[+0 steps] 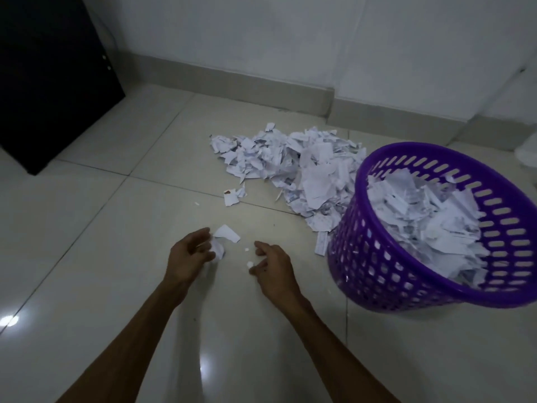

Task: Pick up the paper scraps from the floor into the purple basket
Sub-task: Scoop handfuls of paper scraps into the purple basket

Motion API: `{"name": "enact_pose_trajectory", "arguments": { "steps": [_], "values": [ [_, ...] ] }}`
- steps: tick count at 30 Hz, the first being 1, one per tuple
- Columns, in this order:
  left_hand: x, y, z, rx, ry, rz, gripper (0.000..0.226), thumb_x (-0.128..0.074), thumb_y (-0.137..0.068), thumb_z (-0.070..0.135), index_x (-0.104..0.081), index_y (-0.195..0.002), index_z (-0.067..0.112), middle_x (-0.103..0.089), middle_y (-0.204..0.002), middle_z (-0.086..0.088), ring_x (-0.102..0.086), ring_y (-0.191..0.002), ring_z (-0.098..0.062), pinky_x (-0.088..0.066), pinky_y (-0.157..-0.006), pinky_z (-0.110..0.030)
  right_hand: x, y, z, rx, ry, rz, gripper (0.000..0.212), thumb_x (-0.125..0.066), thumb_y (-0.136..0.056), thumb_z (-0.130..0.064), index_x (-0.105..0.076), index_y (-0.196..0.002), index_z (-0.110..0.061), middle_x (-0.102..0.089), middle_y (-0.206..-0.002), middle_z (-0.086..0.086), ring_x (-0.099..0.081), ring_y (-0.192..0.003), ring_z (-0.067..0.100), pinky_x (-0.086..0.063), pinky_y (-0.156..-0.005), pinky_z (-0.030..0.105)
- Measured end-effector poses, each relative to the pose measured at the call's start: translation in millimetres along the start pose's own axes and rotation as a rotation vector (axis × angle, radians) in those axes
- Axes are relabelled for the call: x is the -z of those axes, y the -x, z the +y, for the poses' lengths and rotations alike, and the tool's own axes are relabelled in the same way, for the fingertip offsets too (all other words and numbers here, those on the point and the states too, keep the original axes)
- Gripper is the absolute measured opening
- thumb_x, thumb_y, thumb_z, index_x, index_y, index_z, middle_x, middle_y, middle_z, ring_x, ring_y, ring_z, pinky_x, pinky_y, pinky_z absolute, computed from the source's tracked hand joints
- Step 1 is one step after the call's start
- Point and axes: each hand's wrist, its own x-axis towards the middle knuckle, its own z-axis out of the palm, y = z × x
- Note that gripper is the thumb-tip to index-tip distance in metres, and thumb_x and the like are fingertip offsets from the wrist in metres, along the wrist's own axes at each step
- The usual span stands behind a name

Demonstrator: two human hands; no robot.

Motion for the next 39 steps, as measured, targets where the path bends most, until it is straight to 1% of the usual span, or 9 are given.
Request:
{"name": "enact_pose_trajectory", "arguments": {
  "steps": [7, 13, 16, 19, 21, 26, 29, 34, 39],
  "values": [
    [-11.8, -25.0, -5.5, -0.051, 0.008, -0.068, 0.039, -0.066, -0.087, 0.000, -0.064, -0.124, 0.010, -0.069, -0.115, 0.000, -0.066, -0.102, -0.007, -0.052, -0.080, -0.011, -21.6, -41.2, -17.4, 0.218, 0.103, 0.077, 0.054, -0.067, -0.083, 0.000, -0.057, -0.133, -0.017, -0.051, -0.128, 0.005, -0.053, -0.113, 0.020, -0.047, -0.099, 0.032],
    [-11.2, -28.7, -7.0, 0.063, 0.216, -0.036, 0.033, -0.047, -0.093, -0.009, -0.064, -0.116, 0.008, -0.072, -0.107, -0.005, -0.071, -0.092, -0.016, -0.057, -0.075, -0.020, -31.4, -50.0, -18.1, 0.367, 0.405, -0.104, 0.057, -0.039, -0.098, -0.037, -0.032, -0.153, -0.024, -0.019, -0.163, 0.001, -0.011, -0.151, 0.019, -0.009, -0.122, 0.036],
    [-13.9, -27.4, -12.6, 0.039, 0.213, -0.018, 0.030, -0.052, -0.092, -0.006, -0.065, -0.115, 0.008, -0.072, -0.108, -0.007, -0.070, -0.096, -0.015, -0.057, -0.081, -0.022, -36.0, -40.6, -2.6, 0.374, 0.336, -0.081, 0.053, -0.052, -0.097, -0.046, -0.050, -0.143, -0.022, -0.041, -0.154, -0.002, -0.025, -0.147, 0.017, -0.016, -0.120, 0.033],
    [-17.4, -21.5, -12.1, 0.043, 0.236, -0.041, 0.030, -0.055, -0.092, -0.004, -0.063, -0.118, 0.008, -0.071, -0.109, -0.004, -0.070, -0.096, -0.017, -0.056, -0.086, -0.026, -31.8, -26.1, 18.3, 0.482, 0.269, 0.088, 0.033, -0.068, -0.087, -0.016, -0.070, -0.120, -0.011, -0.068, -0.124, 0.004, -0.057, -0.119, 0.022, -0.044, -0.105, 0.032],
    [-19.0, -16.2, -9.6, 0.042, 0.248, -0.050, 0.030, -0.053, -0.093, -0.004, -0.062, -0.119, 0.008, -0.071, -0.109, -0.004, -0.069, -0.096, -0.021, -0.055, -0.087, -0.028, -22.2, -17.0, 29.2, 0.523, 0.254, 0.168, 0.026, -0.063, -0.084, -0.001, -0.075, -0.107, -0.007, -0.074, -0.108, 0.006, -0.067, -0.100, 0.023, -0.045, -0.097, 0.022],
    [-20.5, -3.0, -14.3, 0.010, 0.110, -0.100, 0.033, -0.058, -0.091, -0.003, -0.063, -0.118, 0.016, -0.070, -0.111, 0.002, -0.066, -0.104, -0.015, -0.054, -0.089, -0.028, -2.5, 7.1, 38.5, 0.544, 0.227, 0.170, 0.029, -0.050, -0.091, -0.013, -0.076, -0.102, -0.005, -0.075, -0.104, 0.006, -0.069, -0.093, 0.021, -0.040, -0.091, 0.017],
    [-22.6, 4.4, -16.8, -0.059, -0.035, -0.174, 0.039, -0.062, -0.087, -0.001, -0.065, -0.117, 0.024, -0.071, -0.111, 0.008, -0.064, -0.104, -0.009, -0.054, -0.091, -0.033, 8.0, 21.9, 37.9, 0.477, 0.132, 0.163, 0.029, -0.059, -0.091, -0.006, -0.074, -0.114, -0.014, -0.066, -0.127, -0.002, -0.063, -0.109, 0.009, -0.040, -0.097, 0.014],
    [-29.1, 15.1, -10.1, -0.162, -0.248, -0.337, 0.050, -0.078, -0.077, 0.008, -0.066, -0.119, 0.032, -0.069, -0.110, 0.012, -0.067, -0.081, -0.014, -0.050, -0.075, -0.010, 31.9, 49.1, 50.9, 0.300, 0.050, 0.303, 0.041, -0.064, -0.092, -0.018, -0.059, -0.131, -0.027, -0.052, -0.138, -0.010, -0.046, -0.127, 0.003, -0.039, -0.105, 0.018],
    [-40.7, 15.3, -7.8, -0.225, -0.432, -0.379, 0.054, -0.081, -0.077, 0.022, -0.060, -0.123, 0.042, -0.063, -0.114, 0.015, -0.060, -0.089, -0.011, -0.046, -0.074, -0.011, 51.6, 56.5, 71.2, 0.141, 0.052, 0.079, 0.065, -0.075, -0.084, -0.029, -0.042, -0.138, -0.044, -0.041, -0.132, -0.018, -0.050, -0.107, 0.001, -0.045, -0.084, 0.006]
  ]
}}
